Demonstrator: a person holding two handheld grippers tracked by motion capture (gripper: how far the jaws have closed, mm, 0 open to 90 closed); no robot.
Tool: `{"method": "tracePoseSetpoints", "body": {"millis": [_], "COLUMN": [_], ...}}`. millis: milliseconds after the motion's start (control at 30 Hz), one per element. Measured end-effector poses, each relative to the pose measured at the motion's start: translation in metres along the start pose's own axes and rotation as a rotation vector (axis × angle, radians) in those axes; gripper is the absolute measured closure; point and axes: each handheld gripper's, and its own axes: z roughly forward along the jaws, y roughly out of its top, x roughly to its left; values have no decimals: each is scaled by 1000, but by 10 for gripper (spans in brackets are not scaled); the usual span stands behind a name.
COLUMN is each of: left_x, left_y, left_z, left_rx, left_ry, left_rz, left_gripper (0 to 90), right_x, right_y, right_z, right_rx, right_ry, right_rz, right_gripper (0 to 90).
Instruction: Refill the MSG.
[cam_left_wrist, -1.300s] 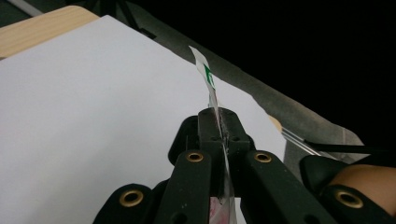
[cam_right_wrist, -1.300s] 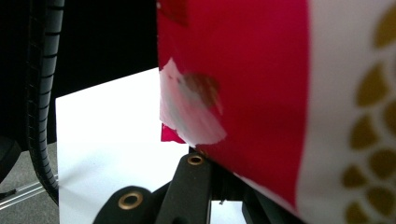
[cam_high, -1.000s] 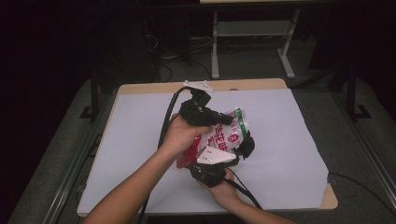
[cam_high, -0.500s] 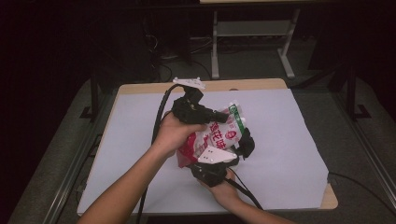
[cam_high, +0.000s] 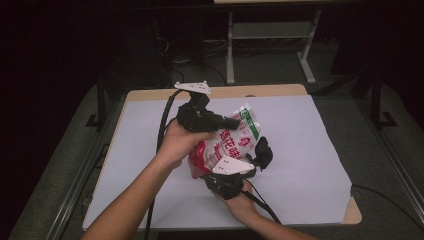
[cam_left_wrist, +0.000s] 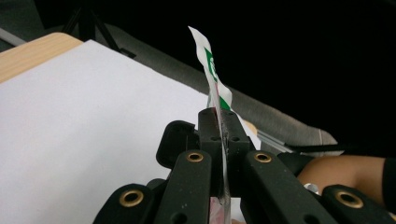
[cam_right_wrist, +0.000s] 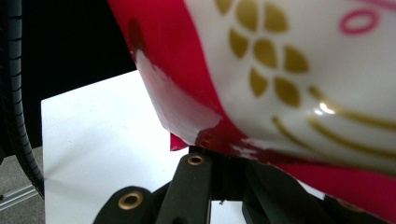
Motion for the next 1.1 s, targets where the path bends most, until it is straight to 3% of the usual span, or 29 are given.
{"method": "tracePoseSetpoints", "body": {"millis": [567,700,900,1100], "left_x": [9,12,15,22], "left_y": [-12,-15,-19,-23], "left_z": [-20,-26,-32,-36], "left_rx": [-54,-77,-110,-136], "left_ry": [4,8,21,35], "left_rz": [-10,-3,41,50], "left_gripper": [900,900,900,900], "right_x": [0,2,4,1], "right_y": [0,-1,-3,-4], "right_z": [0,0,-4,-10], "right_rx": [14,30,39,29], "right_ry": [-16,-38,-66,-56], "right_rz": [-13,-38,-58,-50], "right_gripper": [900,900,900,900]}}
